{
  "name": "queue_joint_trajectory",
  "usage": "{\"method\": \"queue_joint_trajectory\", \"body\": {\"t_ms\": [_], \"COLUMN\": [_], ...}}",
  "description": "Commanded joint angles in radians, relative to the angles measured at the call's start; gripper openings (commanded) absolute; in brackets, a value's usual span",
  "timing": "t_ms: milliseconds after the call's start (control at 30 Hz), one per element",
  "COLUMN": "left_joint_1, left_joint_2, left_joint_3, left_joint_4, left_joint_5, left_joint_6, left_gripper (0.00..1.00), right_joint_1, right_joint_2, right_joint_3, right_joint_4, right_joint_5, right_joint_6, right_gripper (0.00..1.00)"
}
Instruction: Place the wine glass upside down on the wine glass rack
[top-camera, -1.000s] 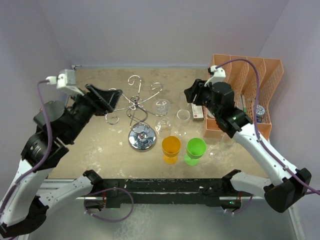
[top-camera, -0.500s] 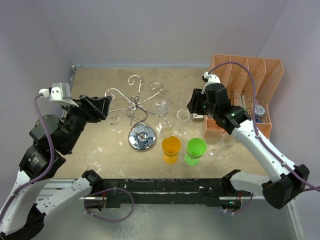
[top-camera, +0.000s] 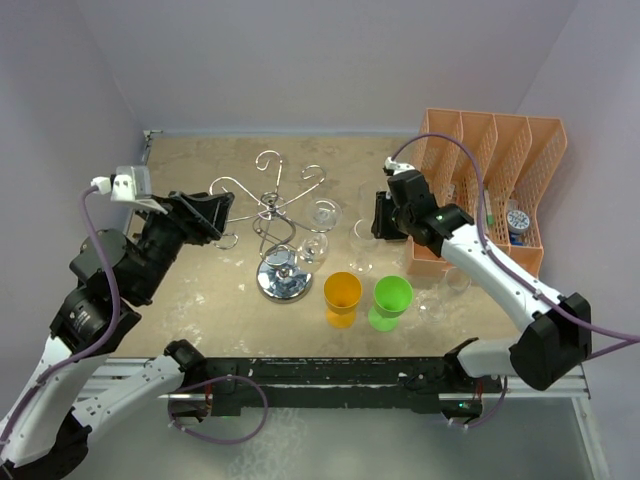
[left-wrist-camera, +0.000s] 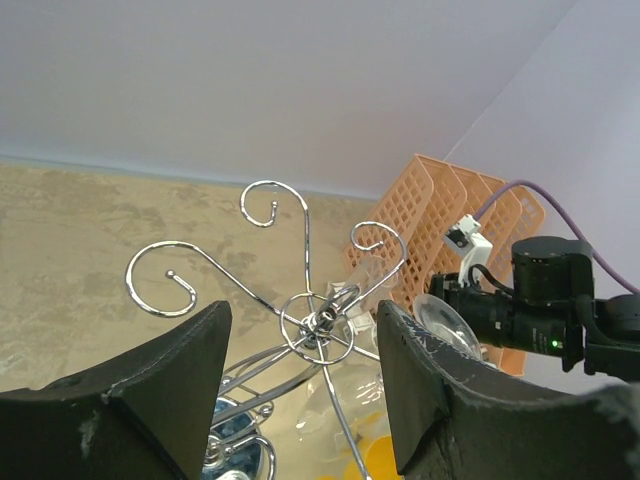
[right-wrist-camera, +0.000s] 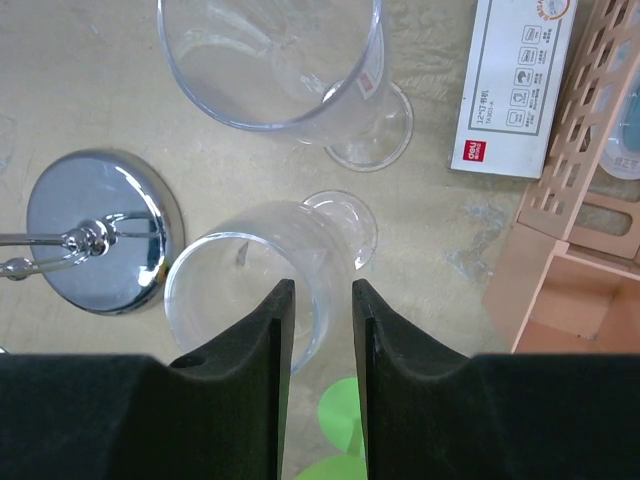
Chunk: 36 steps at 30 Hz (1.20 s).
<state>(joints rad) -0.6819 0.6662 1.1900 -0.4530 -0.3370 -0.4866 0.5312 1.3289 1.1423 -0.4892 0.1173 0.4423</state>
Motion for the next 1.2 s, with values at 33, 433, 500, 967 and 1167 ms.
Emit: {"method": "queue_joint_trajectory", "body": {"t_ms": [33,433,500,967,1167], "left_joint_1": [0.001,0.001,0.002,0.001,0.001], "left_joint_2": [0.019,0.036,0.045,0.075,0.098], "left_joint_3": [0.028,0.007,0.018,0.043,0.066], "left_joint_4": [0.070,0.107,0.104,0.176,0.204], "left_joint_5": [0.050,0.099,0.099,0.139,0.160], "left_joint_6": [0.011,-0.010,-0.007,0.008,-0.007], "left_gripper": [0.58,0.59,0.58,0.59,0.59], "right_joint_1": [0.012,0.019,0.019,0.019,0.019], "right_joint_2": [0.021,0.046,0.044,-0.154,-0.281], "right_joint_3": [0.042,0.097,0.112,0.089,0.063], "right_joint_4": [-0.015,-0.082,-0.087,0.012,0.096], "right_joint_5": [-0.015,0.012,0.006,0.030,0.070], "right_joint_6": [-0.020,-0.041,-0.046,-0.006,0.026], "right_gripper": [0.29,0.03,0.02,0.02,0.03]}}
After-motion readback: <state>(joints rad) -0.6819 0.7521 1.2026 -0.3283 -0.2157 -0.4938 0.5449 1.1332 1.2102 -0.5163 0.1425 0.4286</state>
